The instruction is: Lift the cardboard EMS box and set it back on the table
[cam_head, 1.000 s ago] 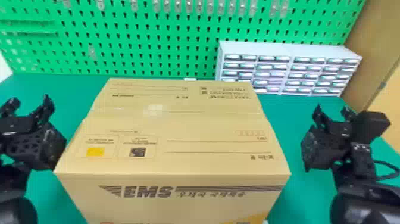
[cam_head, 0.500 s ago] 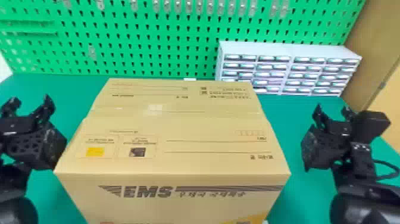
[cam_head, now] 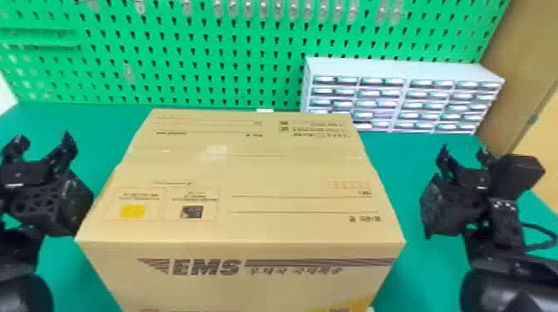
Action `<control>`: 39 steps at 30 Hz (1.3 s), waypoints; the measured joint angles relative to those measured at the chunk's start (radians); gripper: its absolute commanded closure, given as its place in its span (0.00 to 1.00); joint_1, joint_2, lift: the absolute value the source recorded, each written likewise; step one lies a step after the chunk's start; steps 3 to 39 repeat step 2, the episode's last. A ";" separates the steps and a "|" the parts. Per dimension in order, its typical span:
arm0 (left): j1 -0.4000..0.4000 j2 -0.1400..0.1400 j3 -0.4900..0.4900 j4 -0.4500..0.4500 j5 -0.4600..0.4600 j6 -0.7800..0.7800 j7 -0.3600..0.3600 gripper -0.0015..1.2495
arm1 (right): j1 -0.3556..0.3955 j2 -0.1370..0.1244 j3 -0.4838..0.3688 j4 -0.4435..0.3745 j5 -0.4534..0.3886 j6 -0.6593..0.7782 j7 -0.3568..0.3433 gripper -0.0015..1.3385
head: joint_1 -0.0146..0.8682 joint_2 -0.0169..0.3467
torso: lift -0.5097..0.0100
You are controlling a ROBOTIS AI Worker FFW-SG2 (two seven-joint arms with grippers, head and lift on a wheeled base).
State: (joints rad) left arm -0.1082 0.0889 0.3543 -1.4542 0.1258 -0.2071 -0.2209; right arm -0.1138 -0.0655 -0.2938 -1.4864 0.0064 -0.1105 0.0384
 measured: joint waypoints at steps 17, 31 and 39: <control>0.000 0.000 0.000 0.000 0.000 0.000 0.000 0.39 | 0.000 0.001 -0.001 0.000 0.001 0.000 0.000 0.41 | 0.78 0.01 | 0.80; 0.000 0.000 0.000 0.000 0.000 0.000 0.000 0.39 | 0.000 0.001 -0.001 0.000 0.001 0.000 0.000 0.41 | 0.78 0.01 | 0.80; 0.000 0.000 0.000 0.000 0.000 0.000 0.000 0.39 | 0.000 0.001 -0.001 0.000 0.001 0.000 0.000 0.41 | 0.78 0.01 | 0.80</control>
